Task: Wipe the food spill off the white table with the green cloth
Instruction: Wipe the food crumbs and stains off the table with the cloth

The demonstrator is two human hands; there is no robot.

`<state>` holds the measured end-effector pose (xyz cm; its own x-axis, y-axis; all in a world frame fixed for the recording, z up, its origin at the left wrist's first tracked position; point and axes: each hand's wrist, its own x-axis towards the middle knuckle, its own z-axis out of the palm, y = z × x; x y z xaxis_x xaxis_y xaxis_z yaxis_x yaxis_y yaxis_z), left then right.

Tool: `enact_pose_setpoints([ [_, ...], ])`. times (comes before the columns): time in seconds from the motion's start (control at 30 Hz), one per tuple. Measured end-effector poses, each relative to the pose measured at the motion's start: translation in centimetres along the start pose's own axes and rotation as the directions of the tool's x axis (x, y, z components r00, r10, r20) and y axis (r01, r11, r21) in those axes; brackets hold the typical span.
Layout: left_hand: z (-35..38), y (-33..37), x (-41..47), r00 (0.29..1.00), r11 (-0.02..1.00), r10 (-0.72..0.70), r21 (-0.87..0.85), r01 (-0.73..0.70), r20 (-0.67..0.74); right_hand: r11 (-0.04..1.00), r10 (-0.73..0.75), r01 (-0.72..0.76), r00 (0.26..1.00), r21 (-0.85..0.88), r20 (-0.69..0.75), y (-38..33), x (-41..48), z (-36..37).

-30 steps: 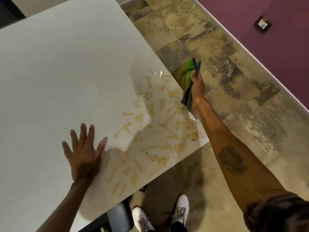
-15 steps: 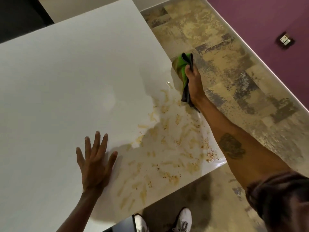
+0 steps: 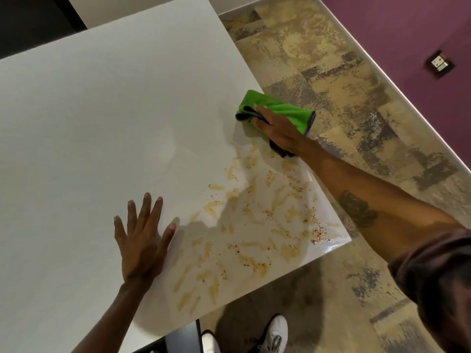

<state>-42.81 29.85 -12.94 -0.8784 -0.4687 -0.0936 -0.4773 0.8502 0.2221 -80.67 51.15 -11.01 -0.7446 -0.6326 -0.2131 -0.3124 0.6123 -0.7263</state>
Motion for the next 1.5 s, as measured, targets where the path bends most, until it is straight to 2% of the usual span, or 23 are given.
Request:
enact_pose_setpoints([
  [0.13,-0.4,0.5,0.0,0.999,0.999,-0.037,-0.036,0.038,0.015,0.997,-0.019,0.027,0.995,-0.078,0.097,-0.8,-1.8,1.2],
  [0.3,-0.9,0.6,-0.1,0.999,0.997,-0.039,-0.071,0.040,0.021,0.997,-0.052,0.057,0.994,-0.051,0.100,-0.8,-5.4,3.0],
  [0.4,-1.2,0.8,-0.1,0.999,0.996,-0.032,-0.085,0.033,0.014,0.979,-0.149,0.166,0.978,-0.117,0.145,-0.7,-6.0,2.3],
  [0.5,-1.3,0.8,-0.2,1.000,0.996,-0.026,-0.085,0.026,0.008,0.893,-0.296,0.352,0.929,-0.282,0.220,-0.5,-4.6,0.6],
  [0.6,-1.1,0.5,-0.3,1.000,0.999,0.001,-0.044,-0.001,-0.019,0.752,-0.355,0.462,0.885,-0.471,0.301,0.6,-3.2,0.6],
  [0.7,-0.9,0.3,-0.2,0.999,0.999,0.037,0.014,-0.036,-0.037,0.713,-0.354,0.429,0.903,-0.555,0.243,1.1,-2.3,1.3],
  [0.93,-0.6,-0.1,0.1,0.999,0.999,0.038,0.006,-0.038,-0.024,0.792,-0.264,0.248,0.963,-0.559,0.053,-0.2,0.8,1.2],
  [1.17,-0.8,0.4,-0.3,0.996,0.998,0.057,-0.015,-0.059,-0.074,0.796,-0.247,0.250,0.966,-0.551,0.081,-0.1,1.5,0.9],
  [1.3,-1.2,0.8,-0.5,0.997,0.999,0.050,-0.010,-0.050,-0.057,0.864,-0.230,0.211,0.973,-0.456,0.015,-0.4,0.9,1.2],
  [1.5,-1.1,0.8,-0.5,1.000,0.998,-0.012,-0.065,0.010,-0.016,0.896,-0.232,0.192,0.971,-0.400,-0.052,0.2,-1.6,1.9],
])
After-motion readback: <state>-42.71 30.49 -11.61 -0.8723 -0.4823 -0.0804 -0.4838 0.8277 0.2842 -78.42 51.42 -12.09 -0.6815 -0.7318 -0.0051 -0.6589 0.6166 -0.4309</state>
